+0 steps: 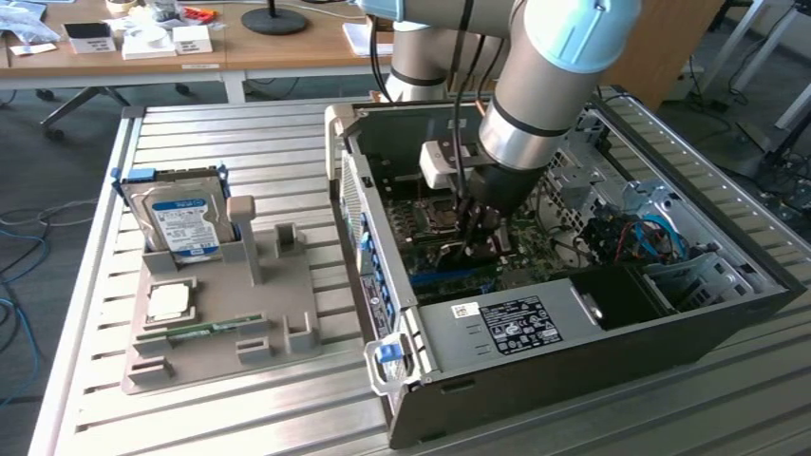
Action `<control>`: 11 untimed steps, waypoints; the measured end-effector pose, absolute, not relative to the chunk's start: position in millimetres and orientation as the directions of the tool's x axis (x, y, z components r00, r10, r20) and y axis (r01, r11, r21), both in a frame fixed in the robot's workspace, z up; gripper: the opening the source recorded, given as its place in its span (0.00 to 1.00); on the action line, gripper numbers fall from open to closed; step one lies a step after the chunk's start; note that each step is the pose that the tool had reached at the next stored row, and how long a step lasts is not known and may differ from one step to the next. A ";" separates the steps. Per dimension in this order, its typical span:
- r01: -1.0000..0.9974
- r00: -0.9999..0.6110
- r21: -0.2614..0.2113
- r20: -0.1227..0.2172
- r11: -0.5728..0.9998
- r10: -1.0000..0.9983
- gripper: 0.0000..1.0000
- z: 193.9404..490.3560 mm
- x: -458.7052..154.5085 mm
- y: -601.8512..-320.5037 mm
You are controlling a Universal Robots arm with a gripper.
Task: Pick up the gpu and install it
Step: 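Insert the gpu into the slot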
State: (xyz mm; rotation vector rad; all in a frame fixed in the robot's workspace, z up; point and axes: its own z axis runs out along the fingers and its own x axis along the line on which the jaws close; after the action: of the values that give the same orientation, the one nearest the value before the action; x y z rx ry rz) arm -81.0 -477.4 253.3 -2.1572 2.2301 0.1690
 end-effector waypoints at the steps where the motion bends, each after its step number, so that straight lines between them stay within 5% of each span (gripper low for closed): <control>1: -0.998 -0.038 0.054 -0.100 0.033 -0.994 0.27 253.2 -81.0 -477.4; 11: -0.998 -0.049 0.054 -0.085 0.044 -0.995 0.27 252.9 -81.9 -476.8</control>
State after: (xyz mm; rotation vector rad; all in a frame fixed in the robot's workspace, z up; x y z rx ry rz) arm -81.9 -476.8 252.9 -2.1497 2.2524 0.1516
